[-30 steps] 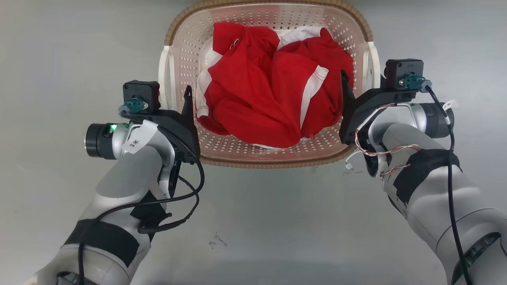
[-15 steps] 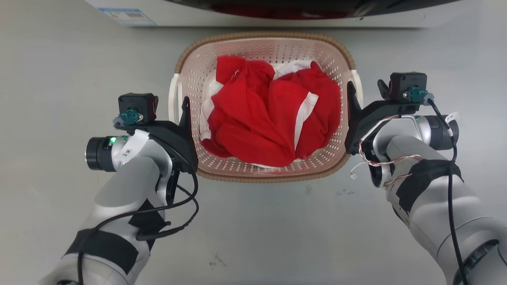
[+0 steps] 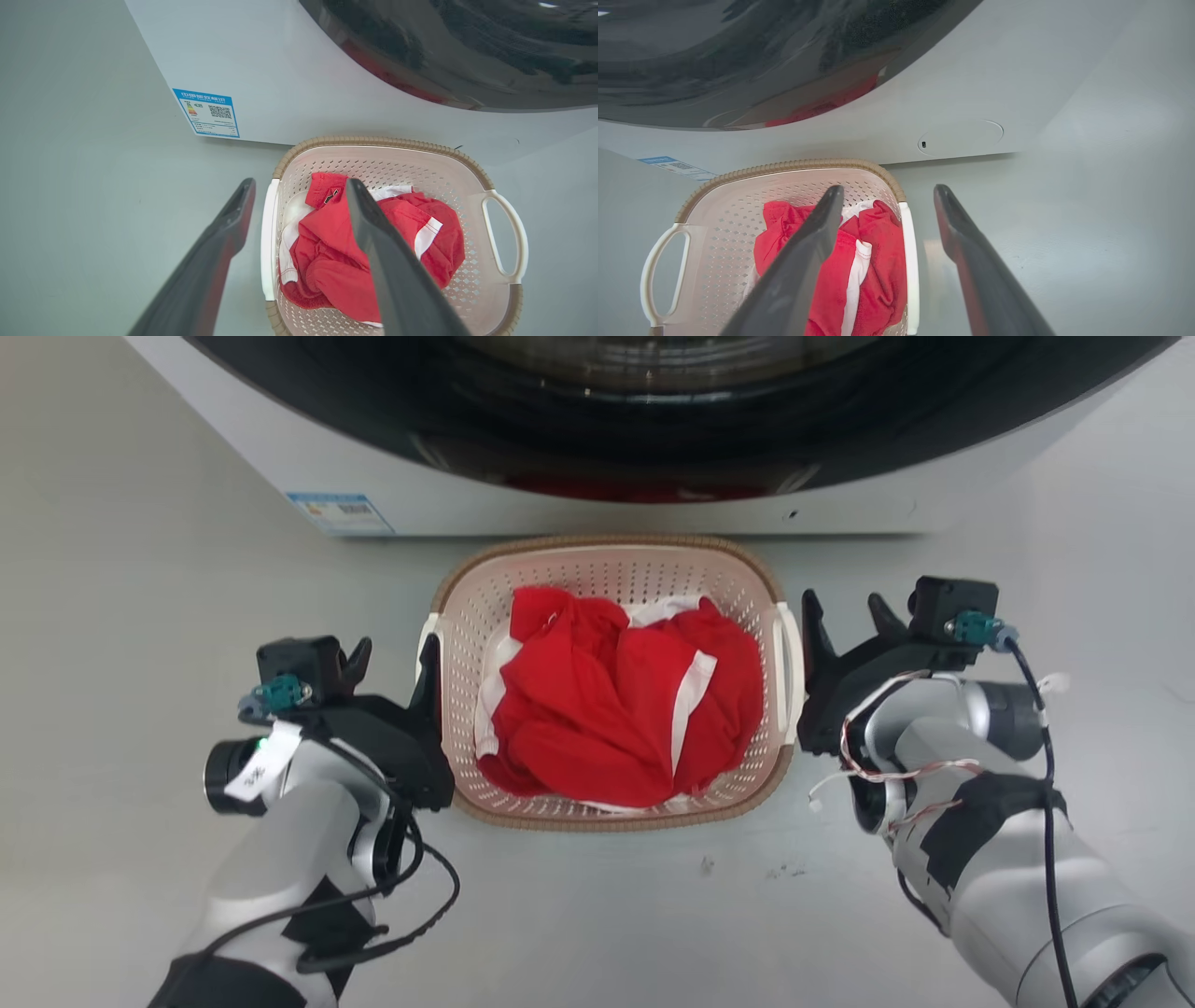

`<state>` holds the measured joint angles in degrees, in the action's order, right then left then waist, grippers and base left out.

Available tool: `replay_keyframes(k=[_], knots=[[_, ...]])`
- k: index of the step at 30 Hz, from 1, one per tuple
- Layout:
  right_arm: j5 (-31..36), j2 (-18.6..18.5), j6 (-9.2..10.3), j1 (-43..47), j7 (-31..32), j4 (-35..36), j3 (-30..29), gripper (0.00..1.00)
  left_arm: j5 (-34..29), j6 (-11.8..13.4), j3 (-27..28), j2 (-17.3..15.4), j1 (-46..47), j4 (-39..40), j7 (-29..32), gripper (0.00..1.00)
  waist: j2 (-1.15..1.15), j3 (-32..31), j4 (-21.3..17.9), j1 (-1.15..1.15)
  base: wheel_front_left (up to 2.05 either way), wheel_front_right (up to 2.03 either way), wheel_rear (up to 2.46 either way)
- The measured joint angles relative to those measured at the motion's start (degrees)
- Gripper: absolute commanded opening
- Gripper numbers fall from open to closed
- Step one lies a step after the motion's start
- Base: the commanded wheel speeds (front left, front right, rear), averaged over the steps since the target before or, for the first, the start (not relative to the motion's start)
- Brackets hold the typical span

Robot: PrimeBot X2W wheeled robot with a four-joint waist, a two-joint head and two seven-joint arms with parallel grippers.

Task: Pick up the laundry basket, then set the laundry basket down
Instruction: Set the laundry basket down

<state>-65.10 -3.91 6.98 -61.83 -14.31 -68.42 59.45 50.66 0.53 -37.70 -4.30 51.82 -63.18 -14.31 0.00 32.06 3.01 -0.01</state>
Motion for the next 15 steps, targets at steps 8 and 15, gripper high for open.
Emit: replay_keyframes(k=[8,15], knots=[[1.11,0.03,0.00,6.97,0.02,3.97,-3.36,1.00,-2.16,1.64,2.75,-1.21,-7.77,5.88,0.00,1.00,0.00,-6.70,-1.13,-0.01,0.00,0.00,0.00],[3.92,-0.13,0.01,11.01,0.01,8.35,-5.70,1.00,-4.92,3.05,4.94,-1.80,-14.32,11.02,0.00,1.00,0.00,-11.77,-1.89,-0.01,0.00,0.00,0.00]])
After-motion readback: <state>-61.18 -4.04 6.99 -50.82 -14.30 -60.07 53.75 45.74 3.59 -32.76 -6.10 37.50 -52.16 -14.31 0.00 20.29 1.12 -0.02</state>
